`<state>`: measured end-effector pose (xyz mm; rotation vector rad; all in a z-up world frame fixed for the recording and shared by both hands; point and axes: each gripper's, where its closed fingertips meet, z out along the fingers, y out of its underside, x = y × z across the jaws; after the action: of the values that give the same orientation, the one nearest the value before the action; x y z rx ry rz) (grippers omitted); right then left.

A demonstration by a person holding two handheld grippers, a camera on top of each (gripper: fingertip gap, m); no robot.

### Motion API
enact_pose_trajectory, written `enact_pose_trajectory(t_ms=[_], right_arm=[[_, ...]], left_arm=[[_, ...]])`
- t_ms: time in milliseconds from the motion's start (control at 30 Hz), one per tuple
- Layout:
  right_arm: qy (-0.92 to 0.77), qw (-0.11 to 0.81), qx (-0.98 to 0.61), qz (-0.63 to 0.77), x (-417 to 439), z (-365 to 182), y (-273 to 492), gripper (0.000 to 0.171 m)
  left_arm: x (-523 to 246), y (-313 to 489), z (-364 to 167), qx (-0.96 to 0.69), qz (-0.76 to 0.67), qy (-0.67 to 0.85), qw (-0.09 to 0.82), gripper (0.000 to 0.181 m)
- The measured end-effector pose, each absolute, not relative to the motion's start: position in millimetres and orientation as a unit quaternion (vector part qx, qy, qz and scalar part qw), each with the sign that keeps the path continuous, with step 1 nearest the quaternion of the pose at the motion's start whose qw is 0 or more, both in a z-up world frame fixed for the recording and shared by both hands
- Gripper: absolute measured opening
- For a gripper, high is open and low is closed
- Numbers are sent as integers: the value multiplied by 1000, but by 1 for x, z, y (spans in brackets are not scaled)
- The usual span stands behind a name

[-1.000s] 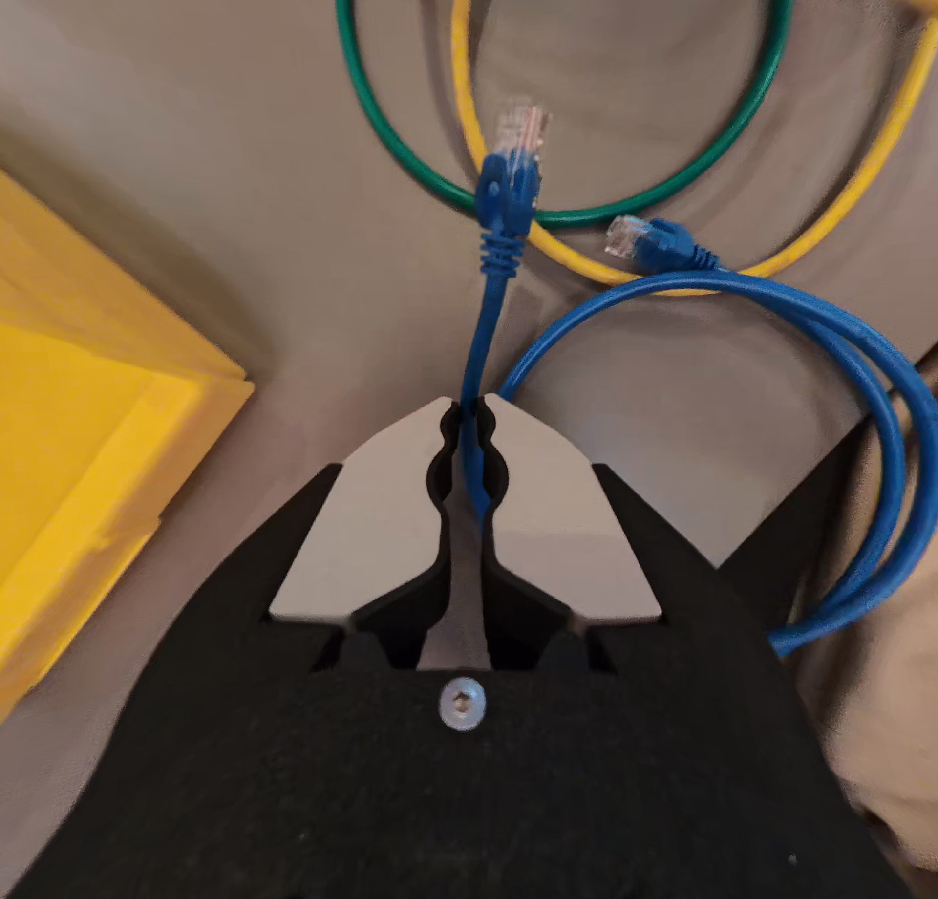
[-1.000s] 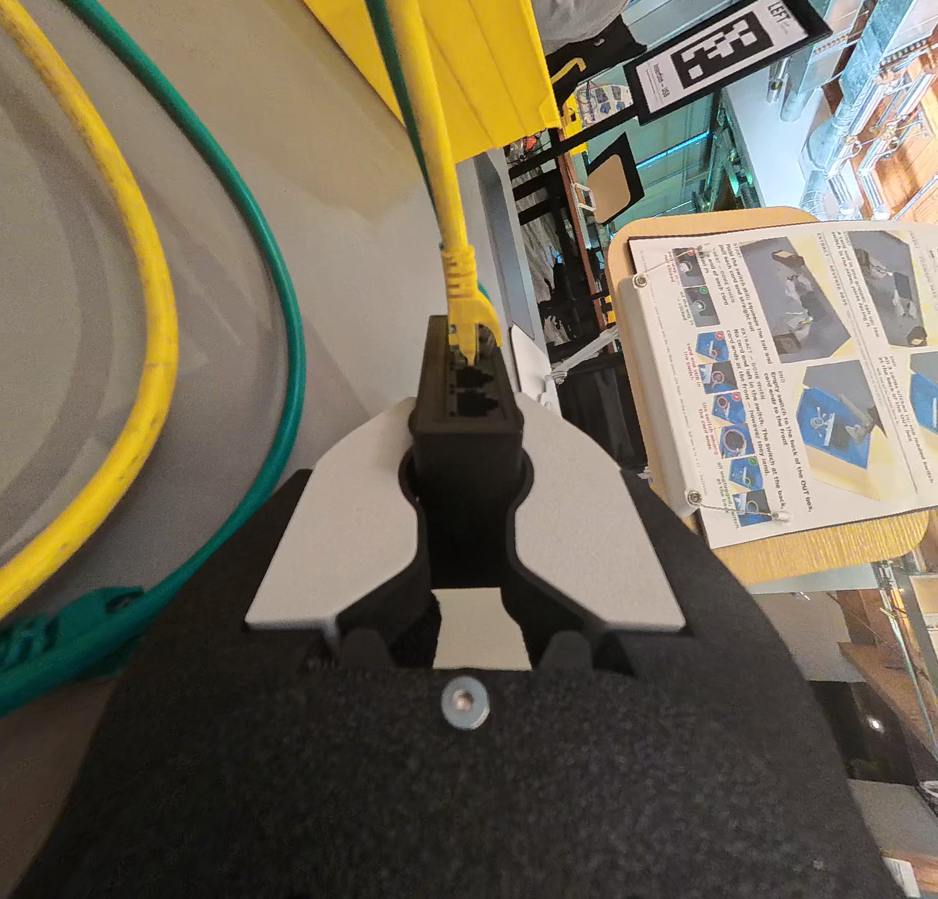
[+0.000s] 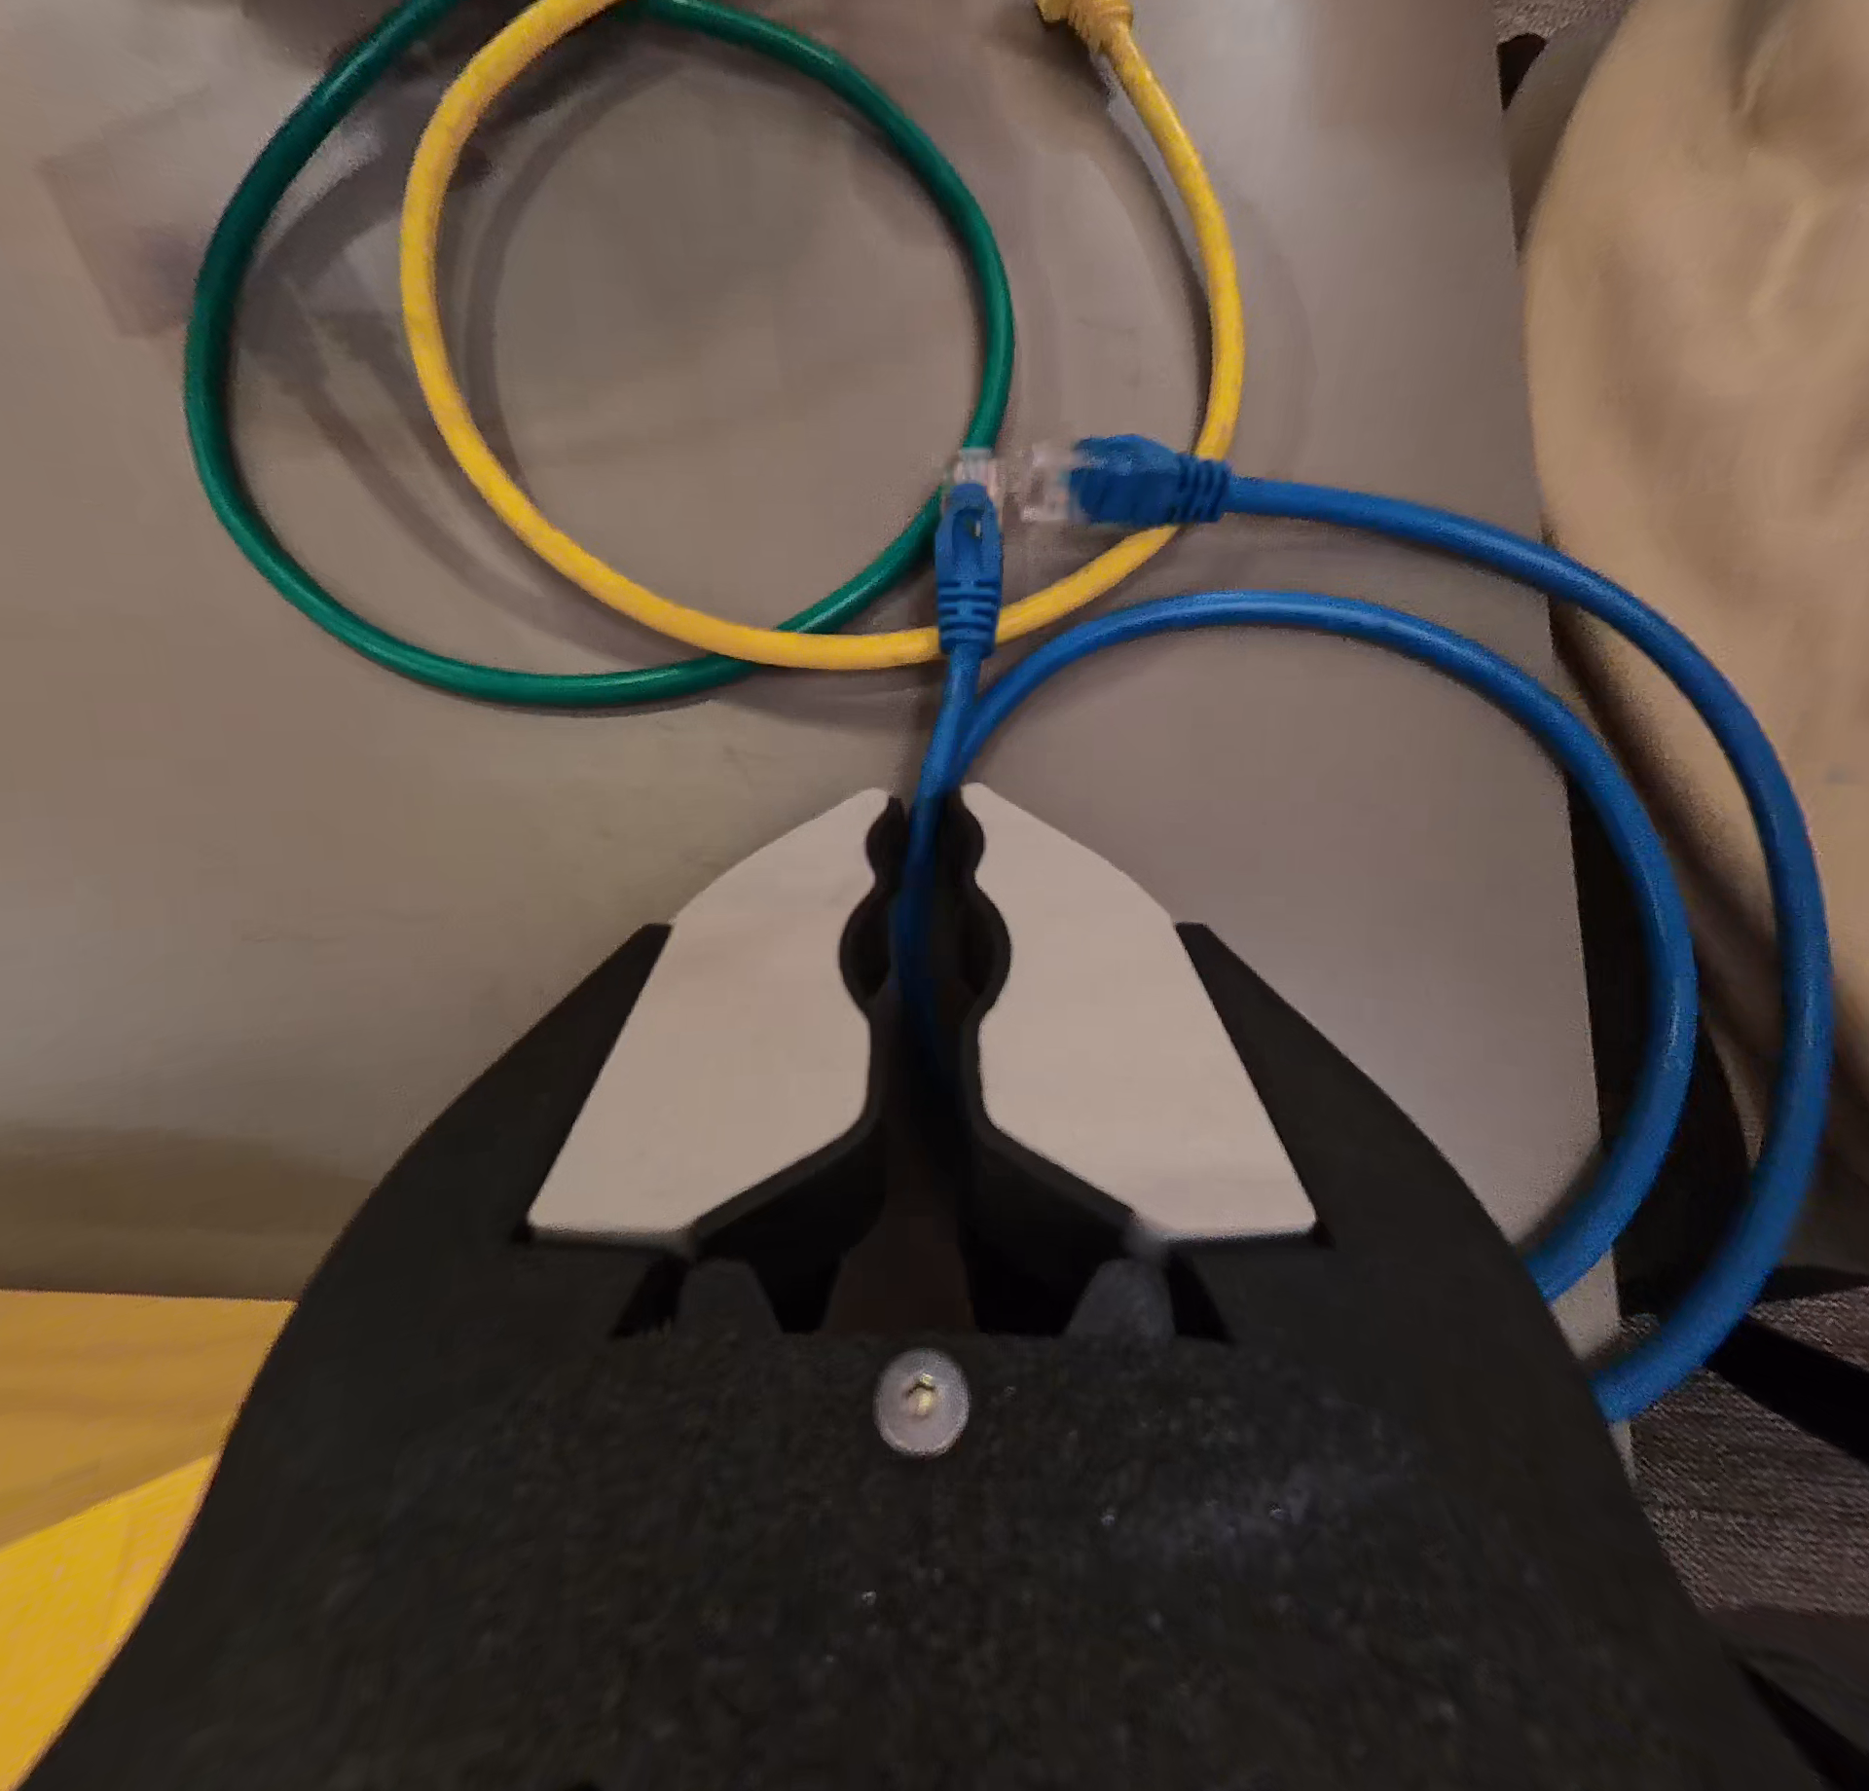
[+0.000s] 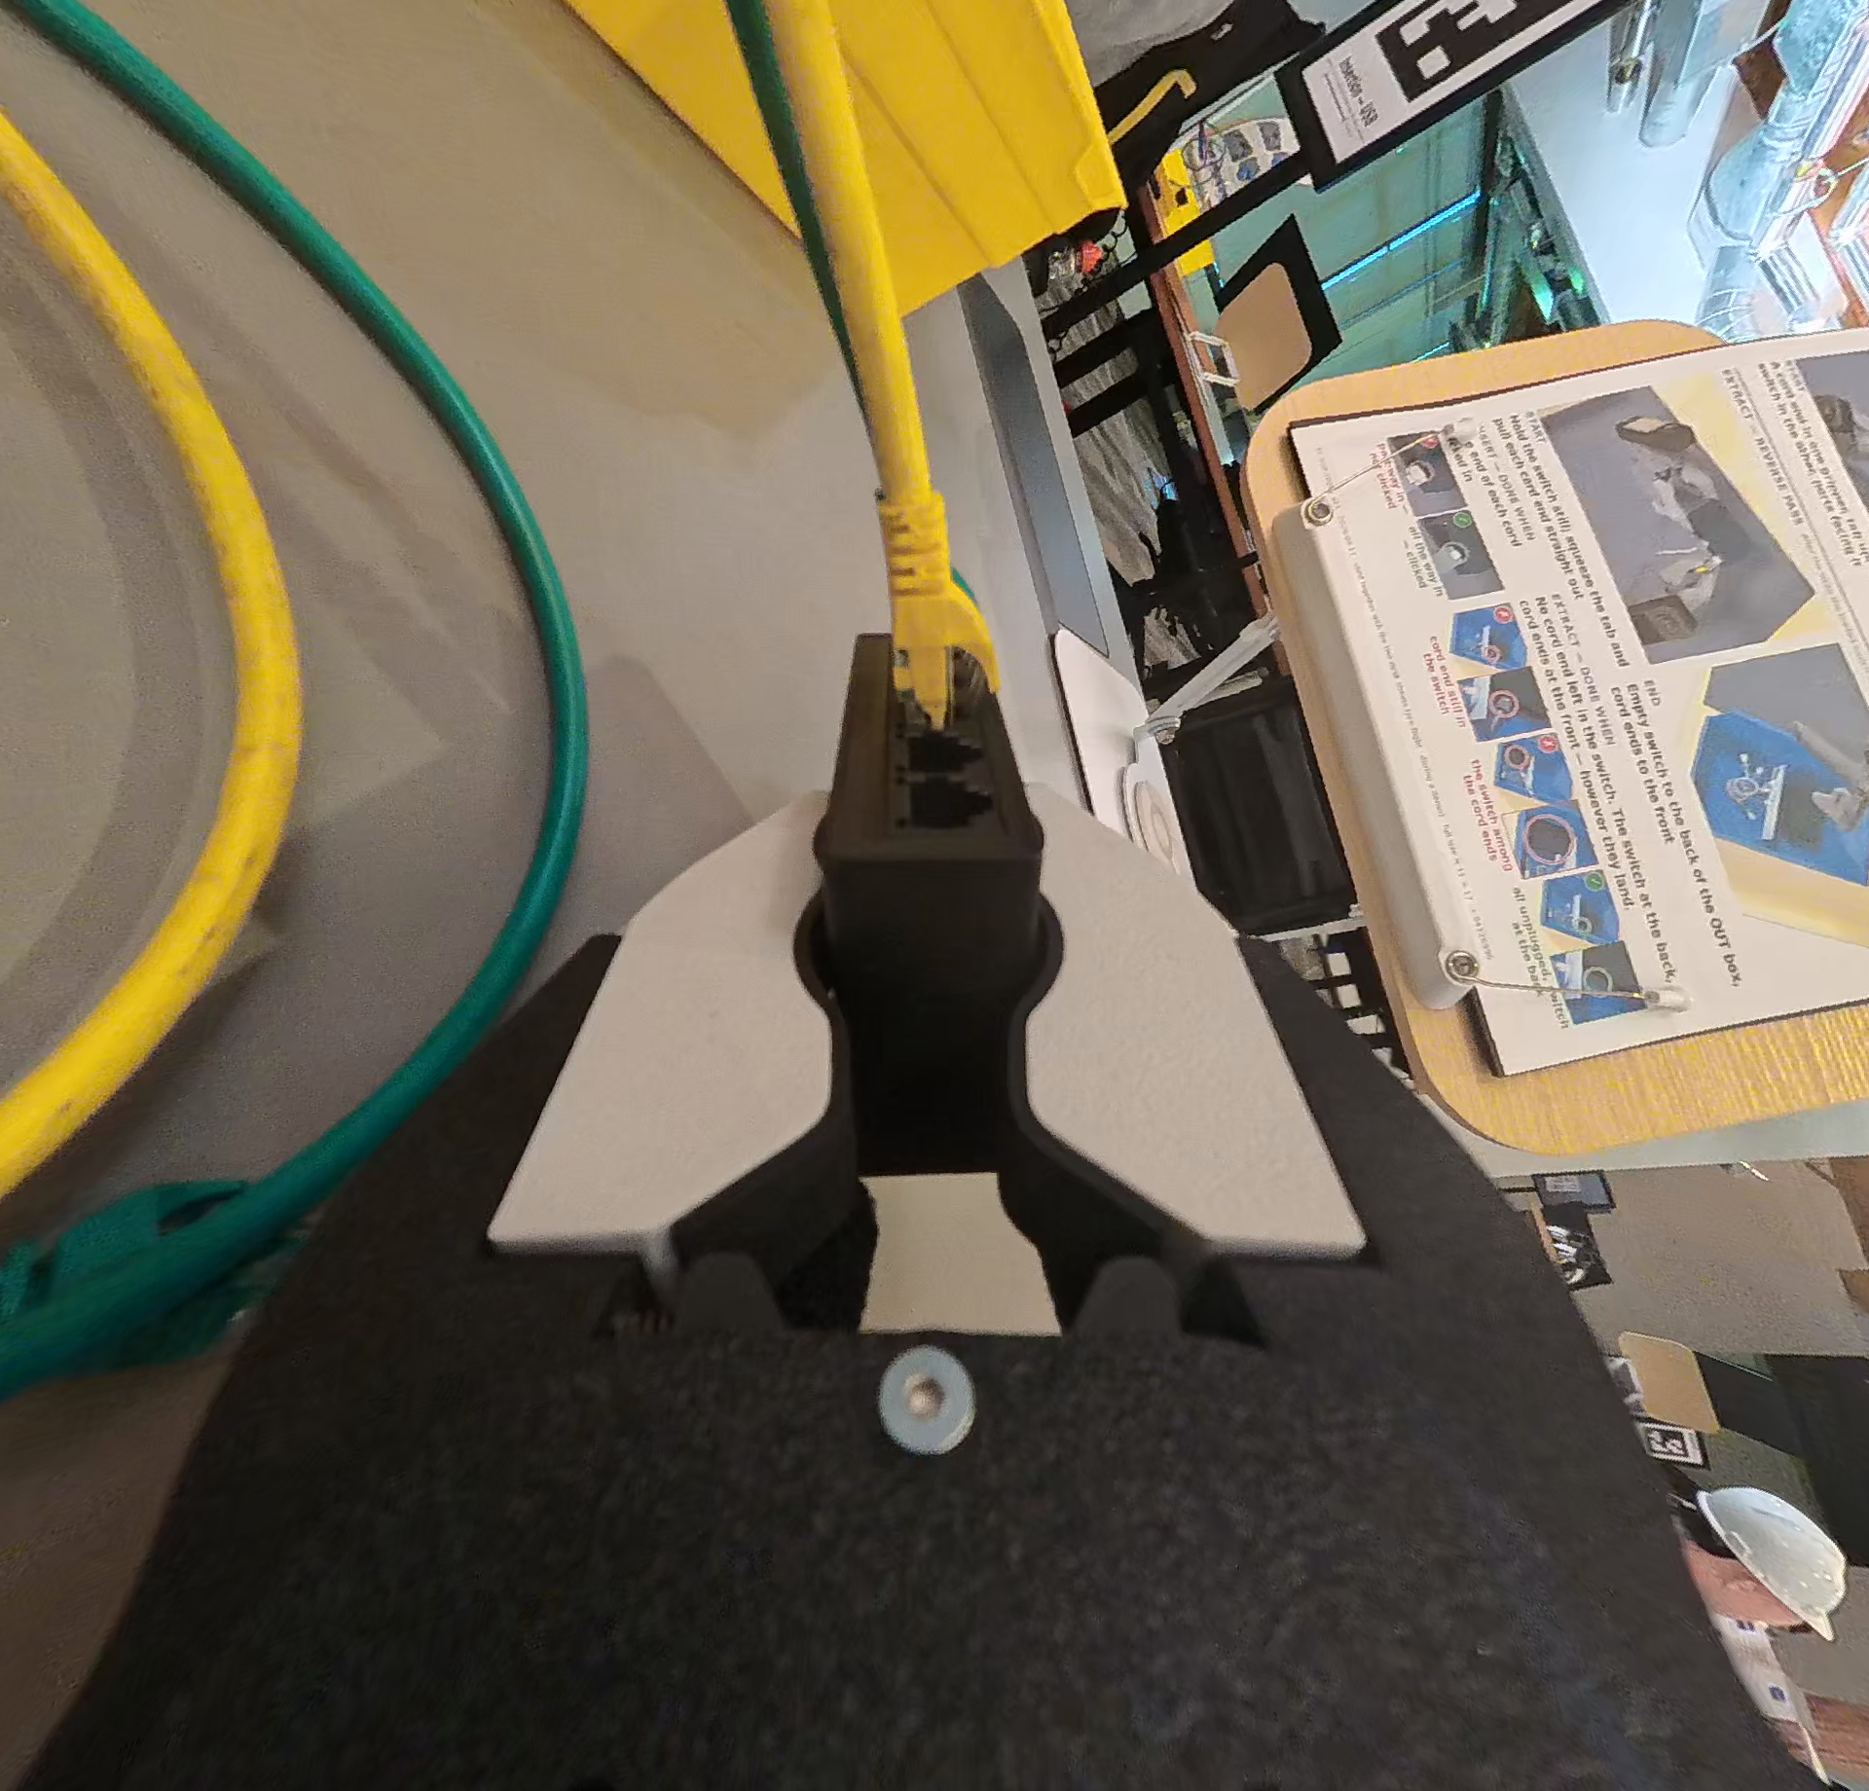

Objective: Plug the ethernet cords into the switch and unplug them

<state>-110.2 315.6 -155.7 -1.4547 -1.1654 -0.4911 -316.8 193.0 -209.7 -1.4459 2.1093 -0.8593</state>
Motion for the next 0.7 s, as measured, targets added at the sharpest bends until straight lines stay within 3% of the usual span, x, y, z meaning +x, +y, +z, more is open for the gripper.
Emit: enact_pose_trajectory(t_ms=[400, 700], right_arm=[[-500, 564, -623, -209, -110, -159, 316, 30], [-502, 561, -625, -209, -111, -160, 316, 31]], left_arm=[[-322, 193, -201, -562, -352, 723, 192, 7], [-324, 196, -202, -556, -332, 726, 232, 7]])
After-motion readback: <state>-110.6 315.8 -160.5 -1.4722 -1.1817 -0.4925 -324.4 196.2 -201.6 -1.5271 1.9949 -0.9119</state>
